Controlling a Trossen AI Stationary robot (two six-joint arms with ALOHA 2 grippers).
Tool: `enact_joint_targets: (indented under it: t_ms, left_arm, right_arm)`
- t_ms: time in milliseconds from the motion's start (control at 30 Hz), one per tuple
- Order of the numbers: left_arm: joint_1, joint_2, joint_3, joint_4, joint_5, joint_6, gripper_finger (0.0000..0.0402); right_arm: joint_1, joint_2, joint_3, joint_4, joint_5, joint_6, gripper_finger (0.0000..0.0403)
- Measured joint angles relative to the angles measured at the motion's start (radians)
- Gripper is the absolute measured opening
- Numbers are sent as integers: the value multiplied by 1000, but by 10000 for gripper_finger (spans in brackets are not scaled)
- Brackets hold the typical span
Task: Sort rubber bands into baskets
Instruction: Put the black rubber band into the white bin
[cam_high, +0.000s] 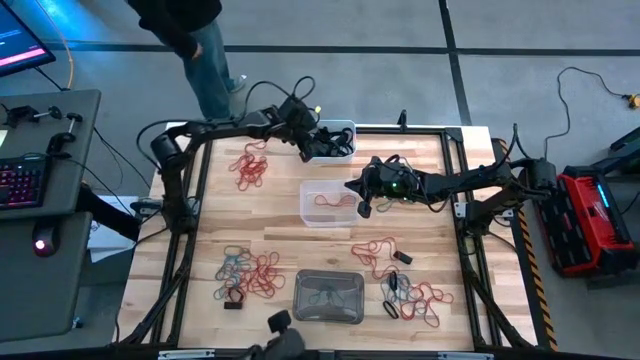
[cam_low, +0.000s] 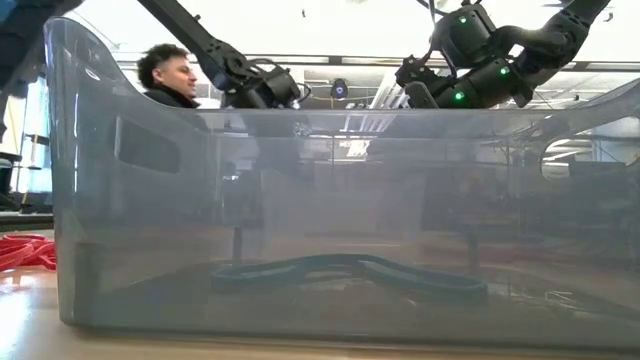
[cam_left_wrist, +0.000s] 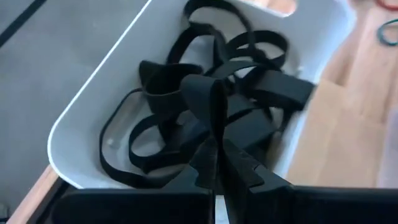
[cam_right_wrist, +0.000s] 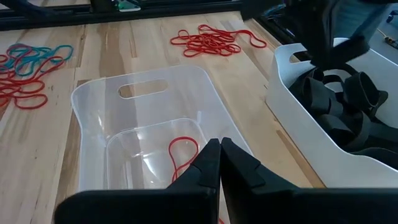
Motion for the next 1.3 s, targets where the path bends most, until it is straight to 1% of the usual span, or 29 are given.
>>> enact_joint_targets:
  t_ms: [133, 233, 400, 633, 733, 800, 867, 1000, 1100, 1200, 1300]
  left_arm:
    - [21, 32, 30, -32, 25, 13, 0]
    - [30, 33, 32, -48, 38, 39, 9]
    - [29, 24, 33, -58, 29, 78, 45]
    - [29, 23, 33, -38, -21, 82, 107]
    - [23, 23, 33, -43, -21, 143, 116]
    - [11, 22, 33, -58, -22, 186, 111]
    - [-11, 12, 33, -67, -20, 217, 95]
    - [-56, -16, 33, -57, -12, 238, 48]
    - [-81, -33, 33, -50, 21, 237, 11]
    - [-102, -52, 22, -16, 52, 213, 5]
    - [-123, -88, -39, 72, 52, 185, 2]
  right_arm:
    - [0, 0, 0, -2, 0, -1, 0]
    - [0, 0, 0, -3, 0, -2, 0]
    - [0, 0, 0, -3, 0, -2, 0]
    - [0, 0, 0, -3, 0, -1, 0]
    - [0, 0, 0, -3, 0, -2, 0]
    - [0, 0, 0, -3, 0, -2, 0]
    - [0, 0, 0, -3, 0, -2, 0]
    - [0, 0, 0, -6, 0, -2, 0]
    - [0, 0, 0, -6, 0, -3, 0]
    - [0, 0, 0, -5, 0, -3, 0]
    - [0, 0, 0, -1, 0, -3, 0]
